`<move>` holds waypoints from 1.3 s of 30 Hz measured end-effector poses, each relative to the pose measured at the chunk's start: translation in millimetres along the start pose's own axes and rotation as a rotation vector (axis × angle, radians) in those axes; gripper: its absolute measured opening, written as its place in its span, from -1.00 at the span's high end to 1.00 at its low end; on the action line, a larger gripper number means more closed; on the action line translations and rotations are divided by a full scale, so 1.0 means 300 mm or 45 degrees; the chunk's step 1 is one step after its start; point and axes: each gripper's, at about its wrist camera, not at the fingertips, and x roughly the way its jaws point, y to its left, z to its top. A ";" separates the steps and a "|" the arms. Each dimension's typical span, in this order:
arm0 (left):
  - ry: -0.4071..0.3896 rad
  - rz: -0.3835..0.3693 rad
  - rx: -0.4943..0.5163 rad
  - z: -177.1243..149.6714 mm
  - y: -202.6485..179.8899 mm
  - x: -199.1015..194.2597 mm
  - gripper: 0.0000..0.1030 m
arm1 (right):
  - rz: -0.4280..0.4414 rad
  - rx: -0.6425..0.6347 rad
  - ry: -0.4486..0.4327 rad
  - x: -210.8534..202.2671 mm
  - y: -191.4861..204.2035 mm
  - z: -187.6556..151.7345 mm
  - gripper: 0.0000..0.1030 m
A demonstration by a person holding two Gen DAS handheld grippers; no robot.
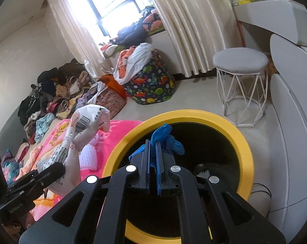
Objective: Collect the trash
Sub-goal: 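Carry both items over the yellow bin and open both tools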
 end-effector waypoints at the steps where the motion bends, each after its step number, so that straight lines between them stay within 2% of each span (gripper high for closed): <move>1: 0.008 -0.005 0.008 -0.001 -0.008 0.011 0.36 | -0.005 0.006 0.002 0.001 -0.008 -0.002 0.91; 13: 0.104 -0.053 0.044 0.001 -0.049 0.163 0.33 | -0.056 0.056 0.046 0.028 -0.086 -0.017 0.90; 15: 0.114 -0.054 0.035 0.002 -0.045 0.186 0.25 | -0.071 0.064 0.055 0.034 -0.092 -0.021 0.87; 16: 0.115 -0.047 0.033 0.003 -0.045 0.193 0.17 | -0.070 0.071 0.061 0.038 -0.097 -0.023 0.80; 17: 0.112 -0.038 0.031 0.004 -0.042 0.197 -0.06 | -0.069 0.074 0.068 0.043 -0.102 -0.025 0.58; 18: 0.103 -0.031 0.027 0.004 -0.038 0.196 -0.33 | -0.081 0.072 0.067 0.045 -0.102 -0.027 0.44; 19: 0.092 -0.031 0.023 0.004 -0.035 0.193 -0.44 | -0.087 0.072 0.066 0.047 -0.102 -0.027 0.23; 23: 0.042 -0.012 0.018 0.002 -0.005 0.161 -0.69 | -0.086 0.065 0.072 0.060 -0.092 -0.028 0.15; 29: -0.020 0.038 -0.047 0.010 0.077 0.102 -0.78 | -0.055 0.027 0.074 0.071 -0.030 -0.030 -0.07; 39: -0.107 0.146 -0.128 0.025 0.223 0.004 -0.79 | 0.027 -0.090 0.080 0.094 0.118 -0.022 -0.25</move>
